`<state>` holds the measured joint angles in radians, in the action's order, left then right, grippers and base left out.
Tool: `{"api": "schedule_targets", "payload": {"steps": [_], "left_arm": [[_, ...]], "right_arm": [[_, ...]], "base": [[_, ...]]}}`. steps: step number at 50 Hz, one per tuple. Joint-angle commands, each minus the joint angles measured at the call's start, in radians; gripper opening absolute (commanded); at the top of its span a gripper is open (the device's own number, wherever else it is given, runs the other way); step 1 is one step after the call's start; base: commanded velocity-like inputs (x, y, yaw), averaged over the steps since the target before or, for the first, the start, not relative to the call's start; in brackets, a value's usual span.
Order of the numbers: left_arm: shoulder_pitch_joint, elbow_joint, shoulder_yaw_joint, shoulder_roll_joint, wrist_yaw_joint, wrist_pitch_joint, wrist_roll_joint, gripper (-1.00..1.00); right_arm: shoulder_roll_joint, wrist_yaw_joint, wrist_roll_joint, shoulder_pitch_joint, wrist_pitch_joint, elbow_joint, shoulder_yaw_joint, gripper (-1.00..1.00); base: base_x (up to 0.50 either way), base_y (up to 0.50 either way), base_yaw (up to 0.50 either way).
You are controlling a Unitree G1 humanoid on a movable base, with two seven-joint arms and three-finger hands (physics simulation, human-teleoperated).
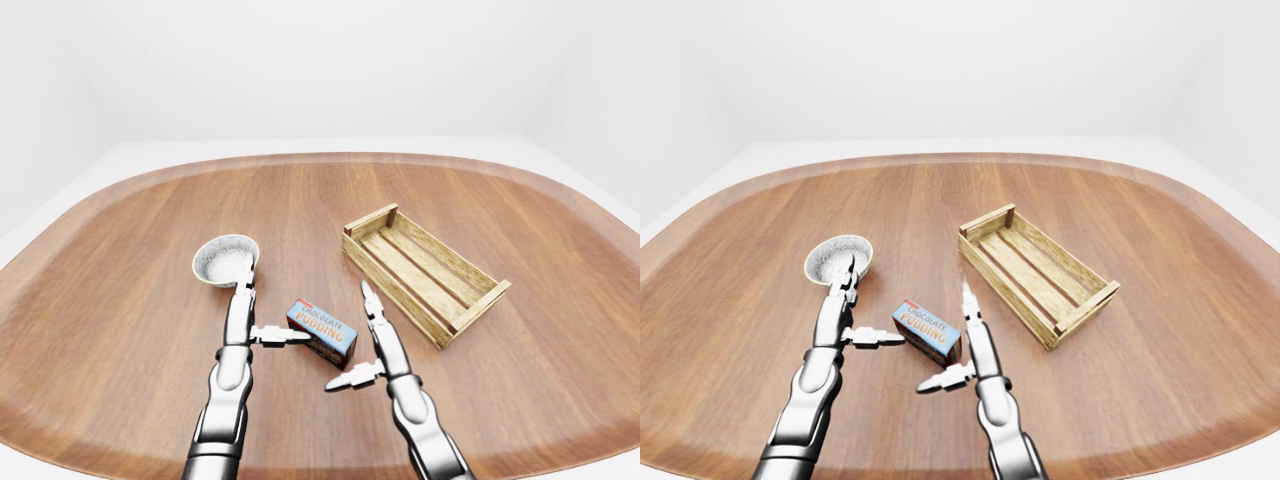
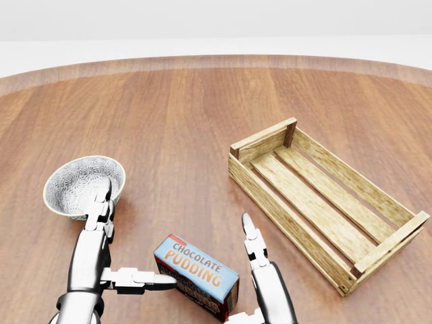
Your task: Pick up the chocolate pudding and put it in the tray.
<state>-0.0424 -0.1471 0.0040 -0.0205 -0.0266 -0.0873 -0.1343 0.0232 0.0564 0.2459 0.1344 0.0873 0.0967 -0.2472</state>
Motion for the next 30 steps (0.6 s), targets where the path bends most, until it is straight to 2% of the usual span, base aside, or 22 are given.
{"api": "schedule_targets", "payload": {"steps": [1,6,10,30], "left_arm": [[0.001,0.021,0.013,0.001,0.030,0.010,0.057,1.00],[0.001,0.022,0.014,0.001,0.031,0.011,0.057,1.00],[0.005,0.040,0.012,0.002,0.031,0.024,0.056,1.00],[0.007,0.045,0.012,0.001,0.034,0.026,0.056,1.00]], "right_arm": [[0.011,0.009,0.018,-0.036,0.000,0.101,0.030,1.00],[0.015,0.008,0.020,-0.039,0.000,0.116,0.034,1.00],[0.015,0.010,0.020,-0.046,0.000,0.137,0.040,1.00],[0.030,0.037,0.060,-0.085,0.000,0.282,0.051,1.00]], "base": [[0.00,0.00,0.00],[0.00,0.00,0.00],[0.00,0.00,0.00],[0.00,0.00,0.00]]}}
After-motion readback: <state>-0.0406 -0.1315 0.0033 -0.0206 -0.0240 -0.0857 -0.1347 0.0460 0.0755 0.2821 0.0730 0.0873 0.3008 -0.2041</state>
